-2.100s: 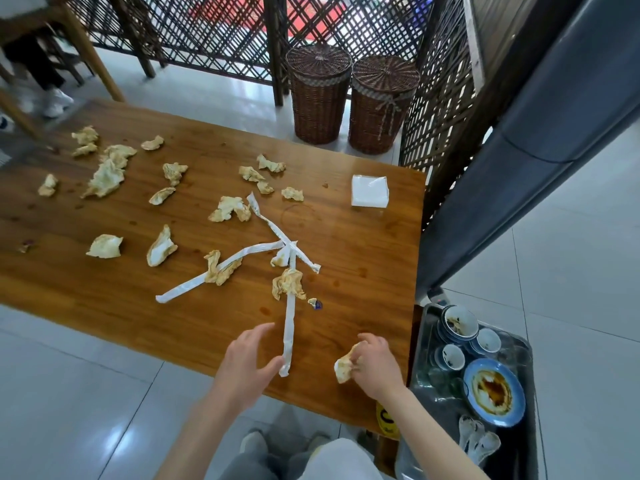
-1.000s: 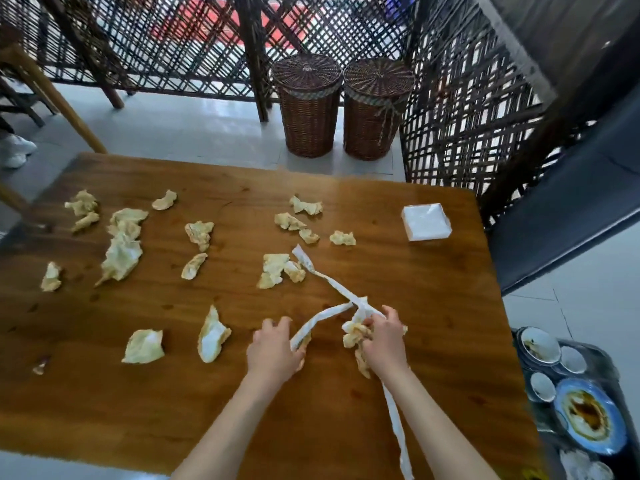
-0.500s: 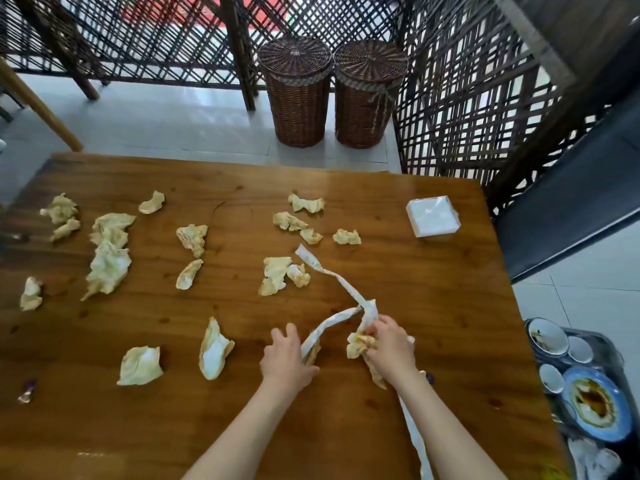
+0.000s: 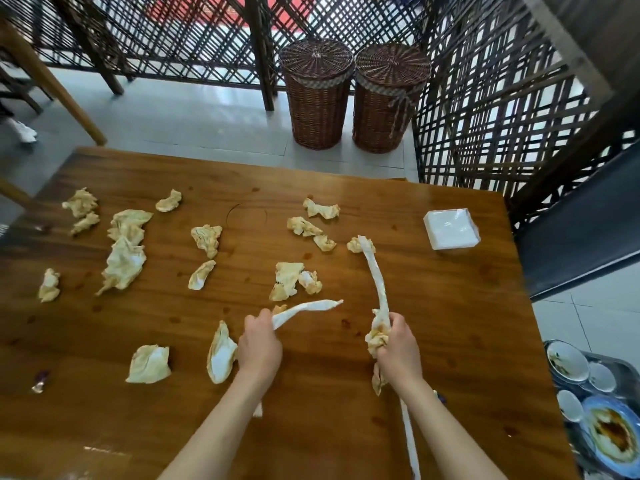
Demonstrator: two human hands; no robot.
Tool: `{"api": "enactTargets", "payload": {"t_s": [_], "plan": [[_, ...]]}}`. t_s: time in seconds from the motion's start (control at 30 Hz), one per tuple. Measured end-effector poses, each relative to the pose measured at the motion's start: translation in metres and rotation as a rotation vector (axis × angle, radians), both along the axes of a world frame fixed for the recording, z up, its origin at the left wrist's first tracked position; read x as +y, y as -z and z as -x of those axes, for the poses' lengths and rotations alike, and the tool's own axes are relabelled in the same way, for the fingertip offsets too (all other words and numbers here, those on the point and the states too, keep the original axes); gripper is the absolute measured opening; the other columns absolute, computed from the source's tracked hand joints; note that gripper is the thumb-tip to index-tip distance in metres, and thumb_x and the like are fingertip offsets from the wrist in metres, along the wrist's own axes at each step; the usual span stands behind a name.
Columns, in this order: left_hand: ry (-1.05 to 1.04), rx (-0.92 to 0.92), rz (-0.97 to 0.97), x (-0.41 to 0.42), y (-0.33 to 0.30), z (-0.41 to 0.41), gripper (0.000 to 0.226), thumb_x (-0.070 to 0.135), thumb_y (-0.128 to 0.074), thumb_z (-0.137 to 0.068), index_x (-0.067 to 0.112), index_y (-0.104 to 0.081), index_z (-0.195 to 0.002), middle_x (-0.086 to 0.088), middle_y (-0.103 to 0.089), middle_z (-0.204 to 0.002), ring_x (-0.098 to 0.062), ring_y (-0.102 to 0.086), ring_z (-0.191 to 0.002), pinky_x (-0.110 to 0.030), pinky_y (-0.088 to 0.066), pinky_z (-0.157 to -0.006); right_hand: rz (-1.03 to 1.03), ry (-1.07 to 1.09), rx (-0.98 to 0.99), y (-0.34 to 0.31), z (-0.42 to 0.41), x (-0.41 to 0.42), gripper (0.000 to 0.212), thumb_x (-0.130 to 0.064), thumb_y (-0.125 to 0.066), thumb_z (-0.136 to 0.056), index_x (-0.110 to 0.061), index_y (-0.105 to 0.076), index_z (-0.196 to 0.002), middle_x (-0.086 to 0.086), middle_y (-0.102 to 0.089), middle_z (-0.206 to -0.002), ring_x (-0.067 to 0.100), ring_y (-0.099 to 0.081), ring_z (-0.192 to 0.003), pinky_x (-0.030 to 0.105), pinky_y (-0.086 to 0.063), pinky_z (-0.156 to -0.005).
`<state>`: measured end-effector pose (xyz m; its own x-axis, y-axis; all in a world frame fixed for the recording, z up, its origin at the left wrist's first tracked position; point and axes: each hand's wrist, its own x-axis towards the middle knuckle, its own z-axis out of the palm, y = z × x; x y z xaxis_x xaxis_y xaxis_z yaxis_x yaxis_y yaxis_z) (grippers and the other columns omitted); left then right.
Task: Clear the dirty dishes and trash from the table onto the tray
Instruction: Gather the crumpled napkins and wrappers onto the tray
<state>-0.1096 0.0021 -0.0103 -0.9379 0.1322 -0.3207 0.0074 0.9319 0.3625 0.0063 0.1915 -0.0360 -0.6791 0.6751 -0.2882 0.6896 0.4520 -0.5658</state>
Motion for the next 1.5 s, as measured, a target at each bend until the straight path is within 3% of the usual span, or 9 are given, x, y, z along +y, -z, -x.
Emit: {"api": "enactTargets", "payload": {"t_s": [0.1,0.3,0.47,0.63,0.77,0.97,1.2,1.33,1.5], "plan": [[-0.119,0.019,0.026,-0.022,0.0,0.014,0.029,0.013,-0.052,-0.094,0.013,-0.047,-0.123,-0.01,-0.053,-0.106,-0.019,-0.055,-0.083,-0.027,-0.048,-0.066,-0.025,-0.024,-0.015,-0.003,0.013,0.003,0.037,-0.004,-0.062,-0.084,-0.016,-0.054,-0.118,-0.004,-0.054,-0.1,0.011,-0.051,-0.09,0.023,-0.05,-0.075],[-0.339,-0.161,0.149,-0.047,0.01,0.021,0.043,0.025,-0.056,-0.093,0.005,-0.037,-0.126,-0.017,-0.05,-0.119,-0.034,-0.058,-0.105,-0.043,-0.051,-0.083,-0.052,-0.058,0.042,-0.007,0.029,-0.004,0.035,-0.006,-0.065,-0.083,-0.021,-0.055,-0.114,-0.008,-0.052,-0.096,0.009,-0.051,-0.088,0.018,-0.047,-0.068],[-0.353,-0.114,0.16,-0.053,0.021,0.021,0.028,0.018,-0.052,-0.095,0.006,-0.04,-0.118,-0.017,-0.05,-0.112,-0.032,-0.058,-0.095,-0.04,-0.05,-0.077,-0.087,-0.043,0.059,-0.009,0.037,-0.002,0.033,-0.003,-0.063,-0.083,-0.019,-0.056,-0.112,-0.005,-0.053,-0.096,0.01,-0.052,-0.088,0.022,-0.051,-0.07],[-0.386,-0.044,0.138,-0.058,0.028,0.016,0.042,0.023,-0.062,-0.089,0.007,-0.037,-0.118,-0.018,-0.042,-0.111,-0.031,-0.057,-0.083,-0.034,-0.048,-0.064,-0.121,0.044,0.035,-0.013,0.038,0.006,0.038,-0.003,-0.066,-0.079,-0.017,-0.055,-0.113,-0.004,-0.053,-0.099,0.011,-0.048,-0.091,0.02,-0.045,-0.064],[-0.434,-0.063,0.161,-0.061,0.031,0.006,0.042,0.022,-0.06,-0.089,0.006,-0.037,-0.12,-0.018,-0.041,-0.11,-0.026,-0.051,-0.077,-0.034,-0.048,-0.065,-0.179,0.15,-0.091,-0.015,0.026,0.001,0.035,-0.012,-0.067,-0.081,-0.015,-0.055,-0.114,0.001,-0.057,-0.105,0.016,-0.047,-0.098,0.02,-0.042,-0.064],[-0.351,-0.092,0.172,-0.061,0.025,0.002,0.035,0.009,-0.056,-0.091,0.008,-0.036,-0.119,-0.017,-0.047,-0.11,-0.029,-0.056,-0.09,-0.038,-0.051,-0.077,-0.127,0.11,-0.345,-0.011,-0.001,-0.011,0.04,-0.026,-0.067,-0.084,-0.019,-0.052,-0.121,0.005,-0.044,-0.122,0.02,-0.042,-0.108,0.022,-0.046,-0.071],[-0.249,0.067,0.205,-0.048,0.014,0.007,0.029,0.013,-0.054,-0.092,0.013,-0.043,-0.12,-0.015,-0.053,-0.111,-0.029,-0.05,-0.102,-0.043,-0.042,-0.087,-0.132,0.095,-0.411,-0.018,-0.022,-0.018,0.044,-0.031,-0.065,-0.085,-0.02,-0.051,-0.126,0.007,-0.039,-0.136,0.023,-0.041,-0.119,0.026,-0.05,-0.084],[-0.16,0.122,-0.014,-0.03,0.01,0.015,0.045,0.004,-0.061,-0.087,0.016,-0.039,-0.124,-0.015,-0.043,-0.112,-0.023,-0.049,-0.092,-0.031,-0.049,-0.073,-0.137,0.097,-0.461,-0.022,-0.029,-0.02,0.049,-0.03,-0.066,-0.085,-0.025,-0.046,-0.129,0.006,-0.037,-0.137,0.023,-0.042,-0.119,0.027,-0.051,-0.084],[0.001,0.196,-0.079,0.009,0.01,0.029,0.054,0.002,-0.06,-0.085,0.021,-0.037,-0.129,-0.011,-0.039,-0.111,-0.017,-0.044,-0.084,-0.02,-0.038,-0.06,-0.105,0.098,-0.481,-0.015,-0.032,-0.019,0.048,-0.03,-0.065,-0.086,-0.029,-0.042,-0.128,0.002,-0.044,-0.125,0.017,-0.054,-0.102,0.024,-0.053,-0.077]]}}
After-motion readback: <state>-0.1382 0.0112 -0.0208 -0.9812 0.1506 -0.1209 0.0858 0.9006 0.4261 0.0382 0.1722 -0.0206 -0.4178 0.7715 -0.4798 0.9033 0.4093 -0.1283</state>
